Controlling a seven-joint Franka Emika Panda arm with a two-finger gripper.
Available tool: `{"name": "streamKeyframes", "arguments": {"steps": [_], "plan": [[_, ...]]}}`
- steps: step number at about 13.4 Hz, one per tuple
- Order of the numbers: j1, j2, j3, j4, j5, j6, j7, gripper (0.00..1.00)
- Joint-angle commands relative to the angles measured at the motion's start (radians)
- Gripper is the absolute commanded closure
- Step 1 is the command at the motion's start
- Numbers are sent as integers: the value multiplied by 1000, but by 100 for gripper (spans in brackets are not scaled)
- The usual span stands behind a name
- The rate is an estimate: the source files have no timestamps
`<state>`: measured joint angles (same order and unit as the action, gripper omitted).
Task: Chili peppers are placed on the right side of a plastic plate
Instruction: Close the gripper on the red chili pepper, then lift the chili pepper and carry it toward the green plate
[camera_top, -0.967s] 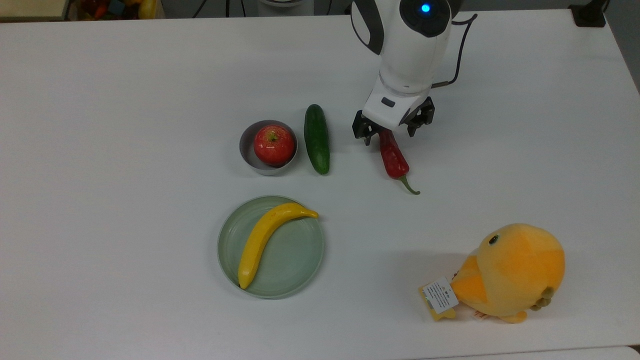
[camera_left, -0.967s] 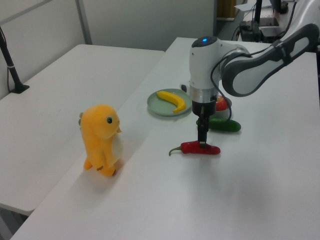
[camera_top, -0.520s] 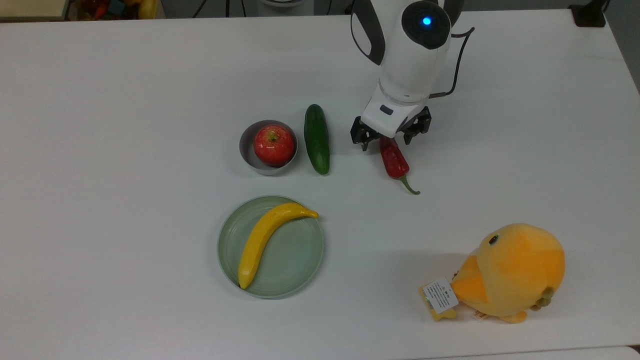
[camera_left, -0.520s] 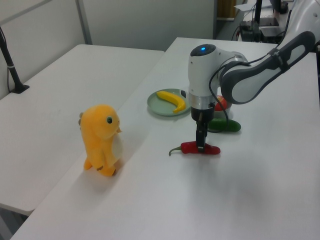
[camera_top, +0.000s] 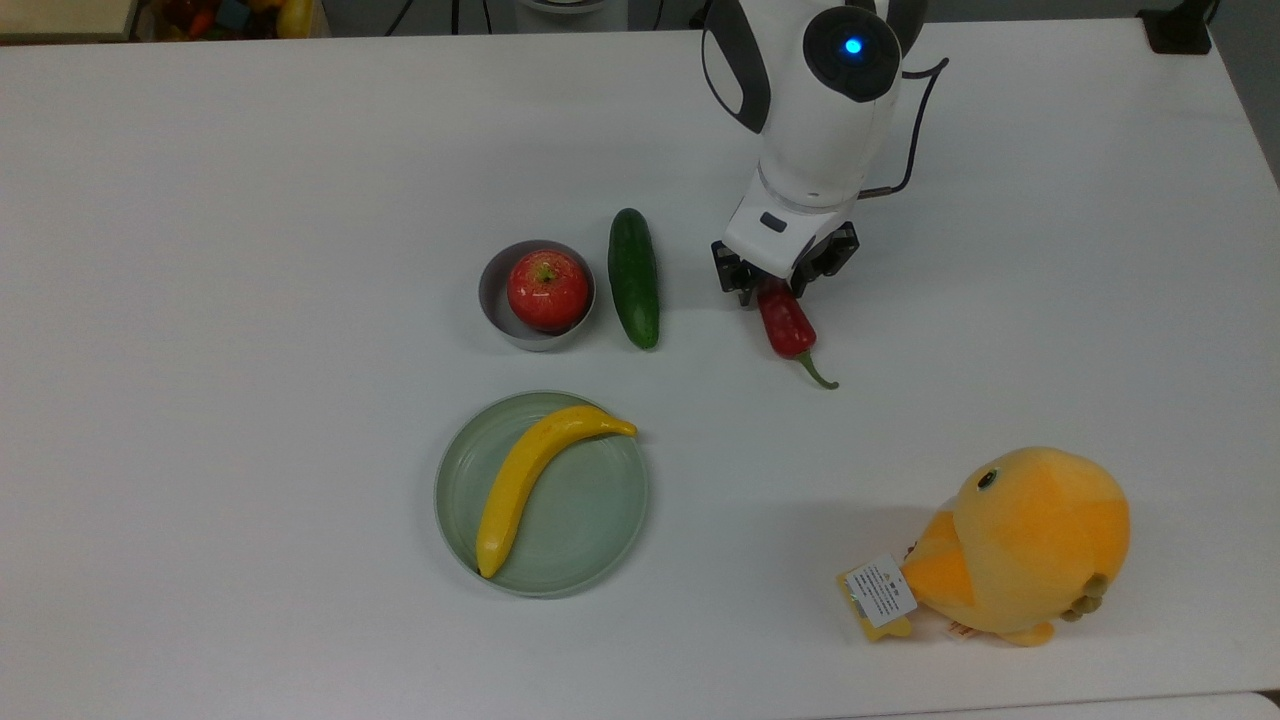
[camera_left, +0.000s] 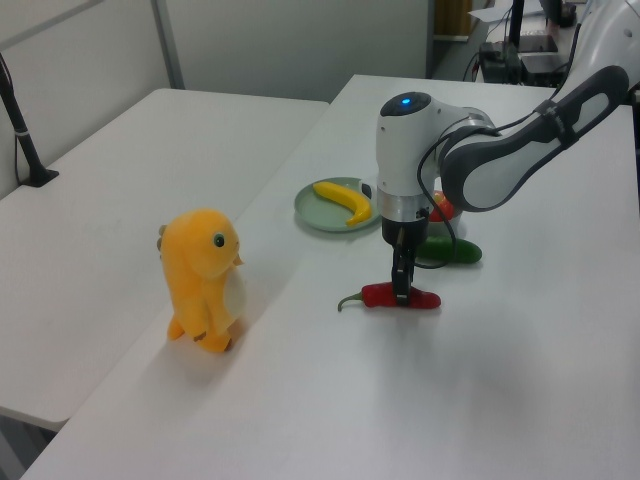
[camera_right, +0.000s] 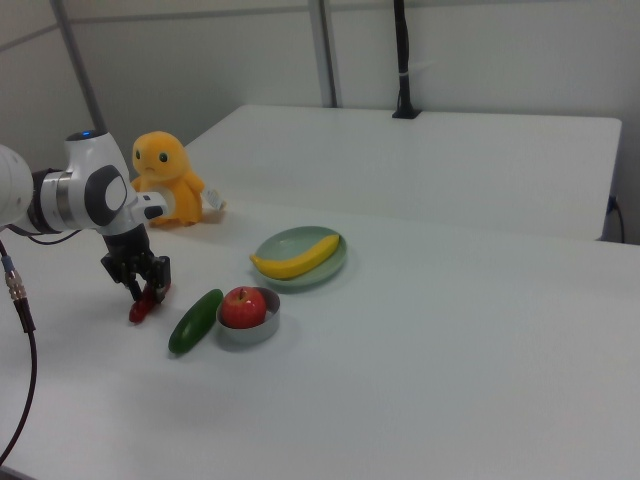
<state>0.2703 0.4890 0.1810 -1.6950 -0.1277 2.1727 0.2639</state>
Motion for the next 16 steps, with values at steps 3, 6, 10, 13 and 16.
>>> {"name": "streamKeyframes", "arguments": {"steps": [3, 6, 10, 13, 16], "plan": [[12, -14, -6, -29, -18, 30, 29, 100], [9, -24, -6, -29, -16, 24, 29, 100], [-9, -78, -6, -26, -3, 13, 25, 100], [-46, -148, -8, -22, 31, -34, 11, 100], [-83, -201, -21, 1, 108, -60, -80, 100]]}}
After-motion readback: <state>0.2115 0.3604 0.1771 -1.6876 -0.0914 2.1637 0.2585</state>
